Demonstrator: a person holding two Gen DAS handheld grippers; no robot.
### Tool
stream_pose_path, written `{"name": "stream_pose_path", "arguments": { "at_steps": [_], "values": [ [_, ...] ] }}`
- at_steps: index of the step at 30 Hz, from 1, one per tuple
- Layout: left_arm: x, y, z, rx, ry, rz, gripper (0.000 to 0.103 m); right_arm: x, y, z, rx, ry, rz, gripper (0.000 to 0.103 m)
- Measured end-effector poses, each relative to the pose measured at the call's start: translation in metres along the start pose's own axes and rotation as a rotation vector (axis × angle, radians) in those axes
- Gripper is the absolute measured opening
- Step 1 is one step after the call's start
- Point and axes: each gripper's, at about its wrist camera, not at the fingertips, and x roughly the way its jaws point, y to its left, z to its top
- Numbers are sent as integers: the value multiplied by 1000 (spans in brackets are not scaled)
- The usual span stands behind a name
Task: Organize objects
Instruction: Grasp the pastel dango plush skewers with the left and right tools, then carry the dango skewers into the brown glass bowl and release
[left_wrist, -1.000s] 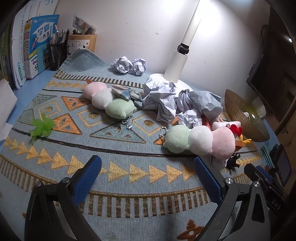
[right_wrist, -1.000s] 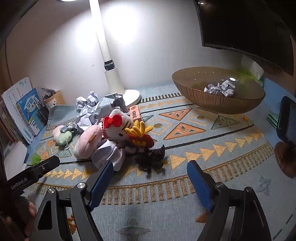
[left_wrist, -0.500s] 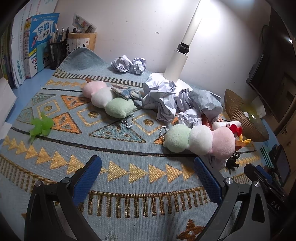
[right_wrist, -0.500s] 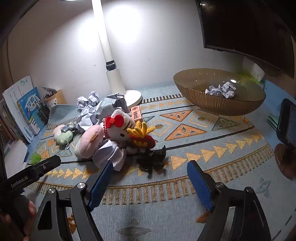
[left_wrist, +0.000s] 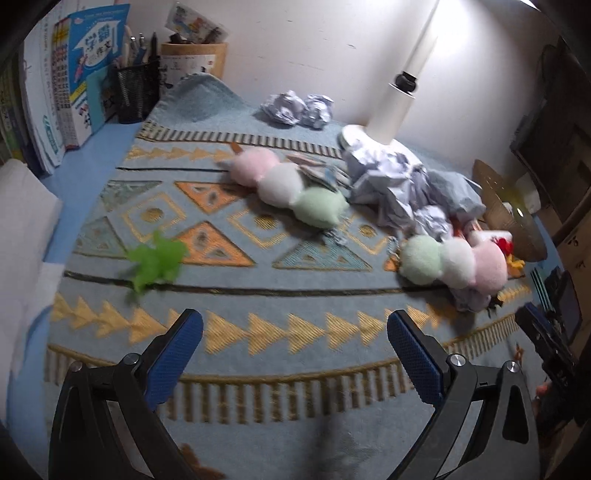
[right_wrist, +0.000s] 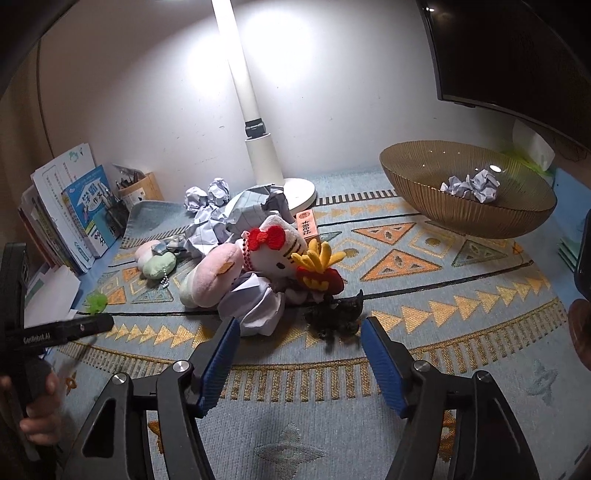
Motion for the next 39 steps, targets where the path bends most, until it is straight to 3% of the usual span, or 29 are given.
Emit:
{"name": "stream_pose_path", "arguments": {
  "at_steps": [1, 5, 8, 12, 16, 19, 20, 25, 31, 33, 36, 39],
  "values": [
    [0, 6, 9, -12, 2, -14, 100, -1, 4, 2, -9, 5, 2, 65],
    [25, 8, 52, -42, 21, -24, 100, -6, 32, 24, -83, 25, 59, 65],
    [53, 10, 74, -84, 20, 50, 100, 0, 59, 40, -190, 47, 55, 65],
    [85, 10, 85, -133, 64, 97, 100, 23, 95, 47, -444, 112, 26, 65],
    [96, 2, 94, -140, 46, 149, 99, 60, 120, 46, -680, 156, -54, 66],
    [102, -4, 96, -105, 16, 190, 86, 90, 124, 43, -747, 195, -113, 66],
    [101, -7, 96, -81, 14, 200, 67, 96, 126, 42, -764, 200, -130, 66],
    [79, -6, 86, -34, 14, 131, 60, 90, 129, 40, -736, 178, -88, 55],
    [23, -1, 57, 28, -20, 18, 60, 37, 137, 46, -563, 157, 50, 54],
    [5, -1, 42, 68, -34, -13, 60, 23, 136, 41, -462, 205, 52, 55],
    [-9, -9, 15, 153, -38, -69, 60, 17, 118, 20, -282, 313, -11, 55],
    [-4, -25, -5, 231, -44, -50, 60, 18, 93, -5, -117, 367, -59, 56]
  ]
}}
